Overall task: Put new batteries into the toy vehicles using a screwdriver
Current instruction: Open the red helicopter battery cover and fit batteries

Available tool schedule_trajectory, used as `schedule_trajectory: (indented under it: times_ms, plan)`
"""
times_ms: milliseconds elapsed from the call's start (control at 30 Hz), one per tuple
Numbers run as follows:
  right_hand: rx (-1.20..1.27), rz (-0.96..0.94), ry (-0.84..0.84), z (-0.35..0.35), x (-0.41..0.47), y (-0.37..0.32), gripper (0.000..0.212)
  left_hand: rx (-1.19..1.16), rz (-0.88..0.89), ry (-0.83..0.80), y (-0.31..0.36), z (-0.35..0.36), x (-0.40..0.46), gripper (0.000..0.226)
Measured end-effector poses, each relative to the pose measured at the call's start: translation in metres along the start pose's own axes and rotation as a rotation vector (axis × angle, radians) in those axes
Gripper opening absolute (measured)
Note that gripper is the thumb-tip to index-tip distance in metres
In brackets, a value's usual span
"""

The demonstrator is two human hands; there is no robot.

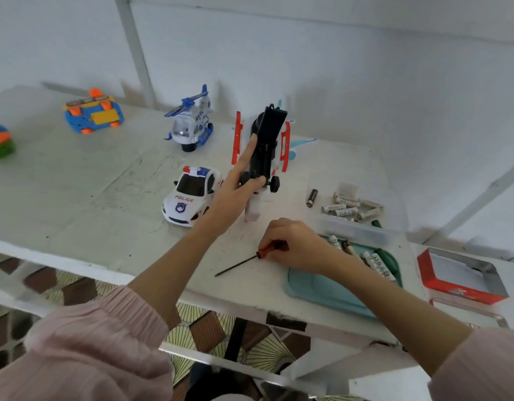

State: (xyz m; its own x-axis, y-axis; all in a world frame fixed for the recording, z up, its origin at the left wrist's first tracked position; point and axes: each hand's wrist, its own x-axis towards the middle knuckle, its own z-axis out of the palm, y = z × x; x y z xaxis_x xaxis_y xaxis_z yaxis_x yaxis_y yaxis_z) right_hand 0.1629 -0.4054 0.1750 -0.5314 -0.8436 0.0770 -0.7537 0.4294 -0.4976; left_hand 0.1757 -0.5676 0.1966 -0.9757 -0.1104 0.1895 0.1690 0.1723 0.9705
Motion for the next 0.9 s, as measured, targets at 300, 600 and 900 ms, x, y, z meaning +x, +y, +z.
schedule_trajectory:
  times_ms: [300,600,900]
  plan:
    - [0.014,0.058,0.172,-0.04,-0.042,0.013,0.027,-0.011,0.03,0.01,-0.004,-0.003,0.002,0.068]
    - [-0.124,0.309,-0.014,-0.068,-0.109,0.036,0.027,-0.034,0.017,0.028,-0.006,0.001,0.004,0.067]
    - [-0.157,0.353,-0.157,-0.064,-0.113,0.029,0.052,-0.038,0.021,0.019,-0.005,0.001,0.002,0.067]
